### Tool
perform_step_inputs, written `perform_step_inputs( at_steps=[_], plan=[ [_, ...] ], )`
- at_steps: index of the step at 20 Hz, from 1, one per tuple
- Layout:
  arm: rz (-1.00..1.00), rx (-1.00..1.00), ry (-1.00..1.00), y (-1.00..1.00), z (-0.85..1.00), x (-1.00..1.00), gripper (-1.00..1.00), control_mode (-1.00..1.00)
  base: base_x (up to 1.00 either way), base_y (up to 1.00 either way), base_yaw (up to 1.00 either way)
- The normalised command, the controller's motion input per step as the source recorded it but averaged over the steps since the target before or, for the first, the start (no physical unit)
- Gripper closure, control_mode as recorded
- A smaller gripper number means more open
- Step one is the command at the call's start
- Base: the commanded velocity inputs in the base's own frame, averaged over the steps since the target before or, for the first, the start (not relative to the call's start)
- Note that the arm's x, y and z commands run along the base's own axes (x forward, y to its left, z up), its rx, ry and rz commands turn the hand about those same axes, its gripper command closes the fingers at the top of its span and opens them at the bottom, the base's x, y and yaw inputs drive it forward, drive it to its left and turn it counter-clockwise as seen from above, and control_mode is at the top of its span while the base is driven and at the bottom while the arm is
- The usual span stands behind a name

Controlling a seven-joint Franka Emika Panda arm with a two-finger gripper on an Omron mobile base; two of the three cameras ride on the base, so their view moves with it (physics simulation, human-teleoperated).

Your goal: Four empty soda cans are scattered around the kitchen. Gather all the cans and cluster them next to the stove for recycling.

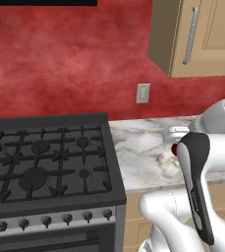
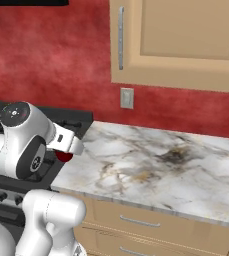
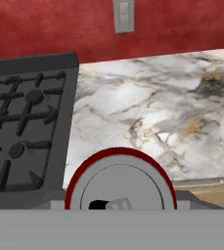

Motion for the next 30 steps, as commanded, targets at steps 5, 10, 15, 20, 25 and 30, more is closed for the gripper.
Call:
perform_step_inputs(
  at_steps=[5, 10, 15, 20, 25, 30],
  plan=[
    [0.13, 0.0, 0.35, 0.0, 0.0, 0.36, 1.0, -1.0, 0.0, 0.0, 0.0],
    [0.12, -0.02, 0.27, 0.0, 0.0, 0.48, 1.0, -1.0, 0.0, 0.0, 0.0],
    [0.07, -0.07, 0.19, 0.22, -0.04, 0.76, 1.0, -1.0, 0.0, 0.0, 0.0],
    [0.05, -0.12, -0.03, 0.33, -0.29, 0.44, 1.0, -1.0, 0.0, 0.0, 0.0],
    [0.08, -0.05, -0.18, 0.14, -0.37, 0.25, 1.0, -1.0, 0.0, 0.0, 0.0],
    [0.14, 0.0, -0.09, 0.0, -0.25, 0.34, 1.0, -1.0, 0.0, 0.0, 0.0]
  ],
)
